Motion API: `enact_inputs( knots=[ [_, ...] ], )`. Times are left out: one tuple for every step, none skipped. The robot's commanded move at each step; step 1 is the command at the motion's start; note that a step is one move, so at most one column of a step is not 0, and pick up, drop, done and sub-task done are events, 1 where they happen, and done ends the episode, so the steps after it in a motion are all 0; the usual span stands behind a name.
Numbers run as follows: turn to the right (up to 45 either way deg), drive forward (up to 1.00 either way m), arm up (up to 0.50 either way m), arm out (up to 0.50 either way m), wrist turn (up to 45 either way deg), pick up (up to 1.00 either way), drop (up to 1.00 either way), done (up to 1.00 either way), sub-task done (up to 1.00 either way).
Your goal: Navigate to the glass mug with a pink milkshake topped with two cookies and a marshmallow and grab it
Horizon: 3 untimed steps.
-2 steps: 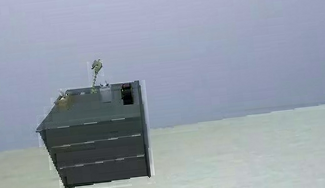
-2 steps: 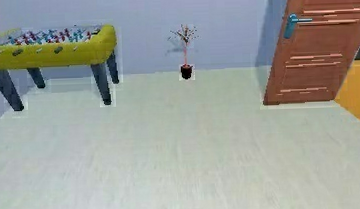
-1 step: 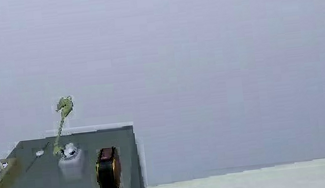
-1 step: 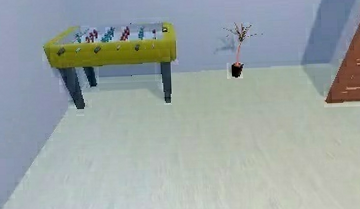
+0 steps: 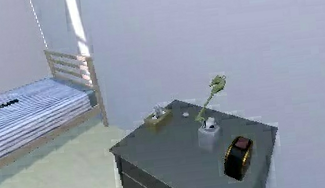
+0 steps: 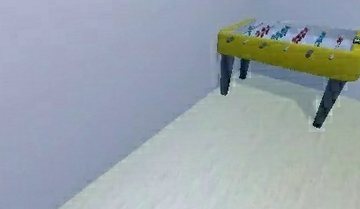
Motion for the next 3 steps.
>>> enact_inputs(
  knots=[
    [-45.0, 0.0, 0.0, 0.0, 0.0, 0.0, 0.0, 0.0, 0.0],
    [-27.0, 0.0, 0.0, 0.0, 0.0, 0.0, 0.0, 0.0, 0.0],
    [45.0, 0.0, 0.0, 0.0, 0.0, 0.0, 0.0, 0.0, 0.0]
  ],
)
